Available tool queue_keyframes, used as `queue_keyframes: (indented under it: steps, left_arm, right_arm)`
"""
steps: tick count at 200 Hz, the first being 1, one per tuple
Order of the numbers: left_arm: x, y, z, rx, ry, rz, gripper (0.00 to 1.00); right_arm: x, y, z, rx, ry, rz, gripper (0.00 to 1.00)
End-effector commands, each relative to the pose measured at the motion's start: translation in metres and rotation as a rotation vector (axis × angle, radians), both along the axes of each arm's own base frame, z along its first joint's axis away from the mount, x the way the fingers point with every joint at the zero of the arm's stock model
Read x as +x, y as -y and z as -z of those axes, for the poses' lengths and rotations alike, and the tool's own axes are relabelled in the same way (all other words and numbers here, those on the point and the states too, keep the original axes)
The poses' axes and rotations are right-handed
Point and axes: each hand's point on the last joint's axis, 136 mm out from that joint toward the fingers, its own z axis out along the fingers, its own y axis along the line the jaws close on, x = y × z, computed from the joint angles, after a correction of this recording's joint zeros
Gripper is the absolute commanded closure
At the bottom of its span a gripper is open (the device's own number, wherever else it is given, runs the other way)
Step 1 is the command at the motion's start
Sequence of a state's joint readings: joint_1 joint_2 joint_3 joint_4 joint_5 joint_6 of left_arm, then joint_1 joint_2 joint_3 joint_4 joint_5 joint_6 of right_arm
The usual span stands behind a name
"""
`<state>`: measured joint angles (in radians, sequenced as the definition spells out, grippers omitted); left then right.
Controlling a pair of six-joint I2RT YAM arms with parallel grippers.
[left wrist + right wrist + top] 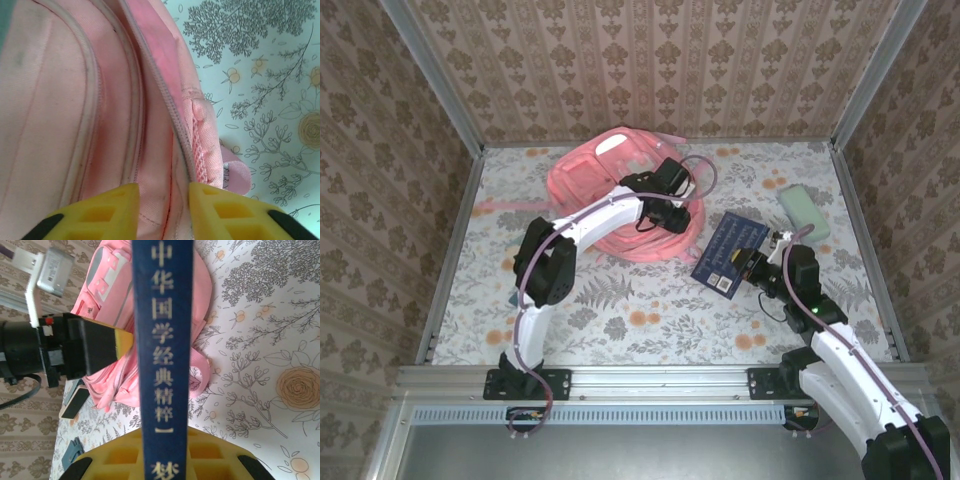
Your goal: Pack the student bag
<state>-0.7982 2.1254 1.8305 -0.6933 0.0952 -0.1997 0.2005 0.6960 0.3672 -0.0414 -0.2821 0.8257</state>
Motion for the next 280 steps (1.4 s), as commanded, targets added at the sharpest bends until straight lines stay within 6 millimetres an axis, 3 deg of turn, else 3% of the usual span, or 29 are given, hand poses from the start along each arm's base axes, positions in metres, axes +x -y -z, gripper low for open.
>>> queue_keyframes:
  steps: [1, 25, 39, 64, 86, 119, 140, 154, 158, 182, 222, 249, 280]
  left_arm:
    - [-0.001, 0.004, 0.001, 0.01, -0.014, 0.024, 0.74]
    - [-0.002, 0.006, 0.003, 0.01, -0.021, 0.033, 0.88]
    - [-0.001, 0.004, 0.0, 0.013, -0.019, 0.027, 0.89]
    - [-0.004, 0.007, -0.008, -0.014, -0.023, 0.038, 0.64]
    - [-0.009, 0.015, -0.01, -0.065, -0.064, 0.046, 0.63]
    - [-0.01, 0.015, 0.005, -0.05, -0.101, 0.032, 0.63]
    - [-0.007, 0.01, 0.011, -0.02, -0.094, 0.016, 0.84]
    - [-0.004, 0.008, 0.004, -0.024, -0.077, 0.009, 1.0]
    - [-0.003, 0.007, 0.002, -0.022, -0.069, 0.007, 1.0]
    - [0.008, 0.003, -0.028, -0.035, 0.013, -0.015, 1.0]
    - [0.023, -0.009, -0.11, -0.093, 0.183, -0.066, 1.0]
    - [0.029, -0.018, -0.158, -0.154, 0.27, -0.101, 1.0]
    - [0.032, -0.026, -0.198, -0.234, 0.319, -0.133, 1.0]
  right_arm:
    - [0.006, -0.007, -0.018, 0.058, 0.06, -0.019, 1.0]
    - [0.009, -0.009, -0.019, 0.074, 0.061, -0.022, 1.0]
    - [0.011, -0.01, -0.02, 0.081, 0.064, -0.026, 1.0]
    - [0.013, -0.012, -0.018, 0.082, 0.056, -0.034, 1.0]
    - [0.013, -0.012, -0.017, 0.086, 0.051, -0.035, 1.0]
    - [0.012, -0.012, -0.019, 0.088, 0.05, -0.036, 1.0]
    - [0.011, -0.013, -0.021, 0.09, 0.054, -0.039, 1.0]
    - [0.011, -0.014, -0.022, 0.102, 0.059, -0.044, 1.0]
    - [0.012, -0.015, -0.023, 0.109, 0.062, -0.045, 1.0]
    - [0.018, -0.018, -0.029, 0.175, 0.083, -0.04, 1.0]
    - [0.038, -0.032, -0.05, 0.286, 0.121, -0.073, 1.0]
    - [0.06, -0.042, -0.062, 0.363, 0.138, -0.087, 1.0]
    - [0.091, -0.054, -0.079, 0.431, 0.176, -0.09, 1.0]
